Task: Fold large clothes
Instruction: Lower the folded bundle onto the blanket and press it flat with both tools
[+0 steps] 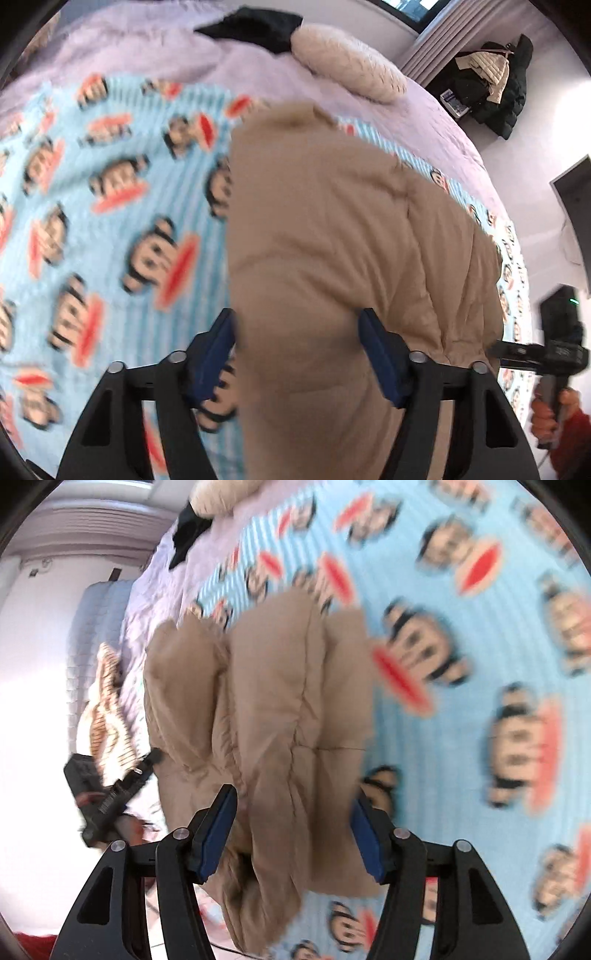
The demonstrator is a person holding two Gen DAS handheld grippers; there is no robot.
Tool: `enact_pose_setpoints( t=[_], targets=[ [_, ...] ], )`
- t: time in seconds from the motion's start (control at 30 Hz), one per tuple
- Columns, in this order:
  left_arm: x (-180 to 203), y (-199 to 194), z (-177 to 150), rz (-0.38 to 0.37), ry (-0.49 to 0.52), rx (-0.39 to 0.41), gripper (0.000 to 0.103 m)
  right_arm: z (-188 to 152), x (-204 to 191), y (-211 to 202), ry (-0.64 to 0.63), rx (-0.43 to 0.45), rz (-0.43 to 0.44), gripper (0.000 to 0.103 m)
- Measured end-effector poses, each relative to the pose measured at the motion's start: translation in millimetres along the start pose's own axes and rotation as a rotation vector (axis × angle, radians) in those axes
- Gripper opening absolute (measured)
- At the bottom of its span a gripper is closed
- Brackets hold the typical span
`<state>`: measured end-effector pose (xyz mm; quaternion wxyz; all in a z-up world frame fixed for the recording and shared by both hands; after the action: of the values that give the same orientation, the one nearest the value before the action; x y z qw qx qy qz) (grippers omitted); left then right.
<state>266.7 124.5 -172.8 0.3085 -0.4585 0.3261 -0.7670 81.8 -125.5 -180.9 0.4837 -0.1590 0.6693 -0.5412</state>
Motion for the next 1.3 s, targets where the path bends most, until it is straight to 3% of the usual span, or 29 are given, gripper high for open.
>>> enact_pose_setpoints(
  t=[0.13,0.2,0.23,0.27,0.33,0.37,0.43,0.53,0.67,0.87,0.97,1.13,1.3],
  targets=[
    [8.3,-2.1,31.2,0.039,0.042,0.047,0.069,15.6,-4.6,-42.4,-0.046,0.102,0.065,0.064],
    [10.3,6.8,43.4,0.051,0.05,0.054,0.068,33.7,-37.4,-31.7,-0.051,0.1,0.126,0.064],
    [10.5,12.7,46.7,0.055,0.051,0.058,0.068,59.2,-52.6,-25.0,-0.046,0.094,0.121,0.064],
    [8.6,16.2,49.0,0.064,0.052,0.065,0.068,71.5,-41.2,-18.3,-0.034,0.076,0.119,0.064],
    [9.5,16.8,52.7,0.081,0.042,0.081,0.068,77.6,-57.4,9.5,0.009,0.046,0.143,0.063],
    [6.4,18.1,52.9,0.089,0.028,0.086,0.068,83.2,-58.8,20.8,0.038,0.036,0.162,0.059],
    [4.5,24.6,59.0,0.096,-0.009,0.084,0.068,83.4,-68.8,23.3,0.055,0.046,0.159,0.01],
    [4.0,41.9,62.6,0.097,-0.023,0.058,0.069,85.6,-55.4,34.5,0.097,0.075,0.107,0.008],
    [32.8,66.4,57.8,0.127,0.061,0.018,0.069,75.1,-21.9,47.0,0.121,0.075,0.034,0.008],
    [55.7,85.3,46.7,0.192,0.163,-0.009,0.069,52.7,13.0,46.8,0.232,0.06,0.052,0.007],
    [52.4,83.0,45.6,0.196,0.168,-0.014,0.069,39.9,-0.1,25.7,0.181,0.067,0.012,0.008],
    [48.9,76.4,47.1,0.201,0.151,-0.01,0.069,-5.3,-34.7,-14.2,-0.018,0.102,-0.031,0.009],
    [53.5,23.8,38.7,0.184,0.151,0.042,0.069,-45.1,-36.7,-10.0,-0.087,0.039,-0.106,0.009]
  ],
)
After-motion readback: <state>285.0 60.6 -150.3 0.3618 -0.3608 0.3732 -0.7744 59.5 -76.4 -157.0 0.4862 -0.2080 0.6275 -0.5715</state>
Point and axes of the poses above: each gripper's, at about its wrist camera, not at the fingertips, and y roughly the way its jaws point, x to its right, z to its top, the point moved 7 cm from there along y, roughly the way its jaws point, and after that the axes turned 9 degrees about -z, right-handed, at the moved point
